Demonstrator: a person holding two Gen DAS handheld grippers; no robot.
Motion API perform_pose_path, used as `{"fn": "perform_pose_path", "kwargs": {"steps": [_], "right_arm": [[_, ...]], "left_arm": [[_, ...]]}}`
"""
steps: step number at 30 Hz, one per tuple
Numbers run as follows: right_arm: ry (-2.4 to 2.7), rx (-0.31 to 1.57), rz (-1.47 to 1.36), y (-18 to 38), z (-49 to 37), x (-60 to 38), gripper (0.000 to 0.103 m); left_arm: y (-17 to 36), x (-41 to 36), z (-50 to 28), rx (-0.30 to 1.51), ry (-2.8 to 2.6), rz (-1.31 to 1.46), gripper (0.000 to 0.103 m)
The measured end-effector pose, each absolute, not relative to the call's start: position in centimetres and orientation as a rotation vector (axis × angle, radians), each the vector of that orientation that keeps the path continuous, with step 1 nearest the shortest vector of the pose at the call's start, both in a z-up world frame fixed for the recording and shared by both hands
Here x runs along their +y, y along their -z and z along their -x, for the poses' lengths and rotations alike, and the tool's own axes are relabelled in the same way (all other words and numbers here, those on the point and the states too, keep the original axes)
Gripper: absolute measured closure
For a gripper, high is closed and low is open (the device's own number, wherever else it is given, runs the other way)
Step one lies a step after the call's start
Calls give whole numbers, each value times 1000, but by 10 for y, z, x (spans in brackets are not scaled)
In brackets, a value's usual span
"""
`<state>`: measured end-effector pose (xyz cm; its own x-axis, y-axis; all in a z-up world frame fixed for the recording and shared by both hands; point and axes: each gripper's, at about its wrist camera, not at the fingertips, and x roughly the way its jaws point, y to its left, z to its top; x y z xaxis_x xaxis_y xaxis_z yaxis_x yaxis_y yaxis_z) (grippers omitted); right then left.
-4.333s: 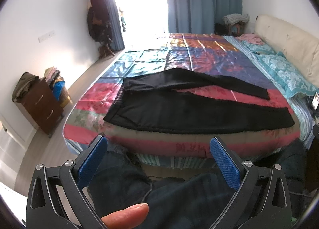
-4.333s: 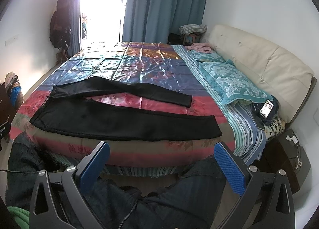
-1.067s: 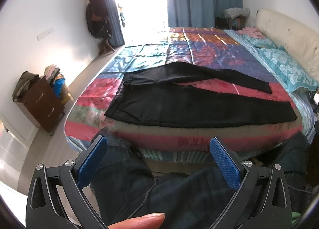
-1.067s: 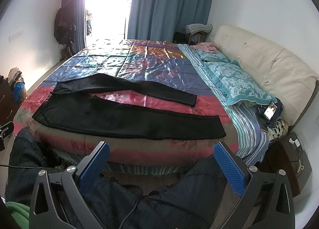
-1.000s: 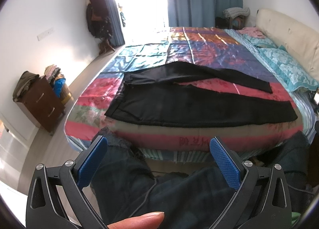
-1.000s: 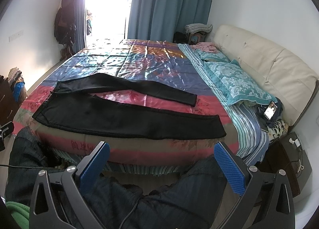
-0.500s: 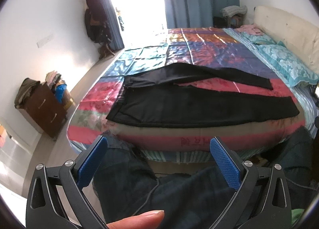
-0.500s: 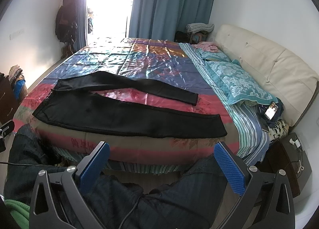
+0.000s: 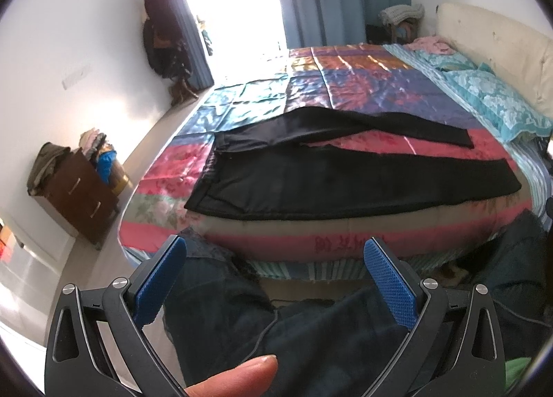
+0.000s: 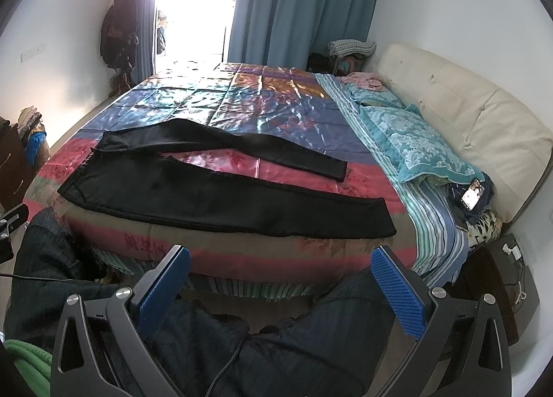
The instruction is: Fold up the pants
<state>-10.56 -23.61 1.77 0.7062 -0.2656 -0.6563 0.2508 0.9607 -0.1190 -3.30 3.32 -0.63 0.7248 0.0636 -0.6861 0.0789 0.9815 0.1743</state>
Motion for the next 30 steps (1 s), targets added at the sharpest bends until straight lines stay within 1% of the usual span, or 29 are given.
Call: {"fn": "perform_pose_path", "kwargs": {"steps": [7, 13, 20, 22, 30], "right_arm": [[284, 734, 23, -17, 105, -235, 0], [282, 735, 24, -16, 105, -235, 0], [308, 700, 1, -21, 108, -242, 0], [307, 676, 0, -26, 108, -245, 0], [340, 493, -42, -64, 93, -271, 0]], "left_arm": [[3, 36, 32, 741, -4, -179, 0], [-16, 43, 28, 648, -34, -157, 0], [-31, 56, 31, 541, -35, -18, 0], [-29, 56, 24, 560, -37, -13, 0], [-11, 34, -34, 753, -2, -90, 0]]}}
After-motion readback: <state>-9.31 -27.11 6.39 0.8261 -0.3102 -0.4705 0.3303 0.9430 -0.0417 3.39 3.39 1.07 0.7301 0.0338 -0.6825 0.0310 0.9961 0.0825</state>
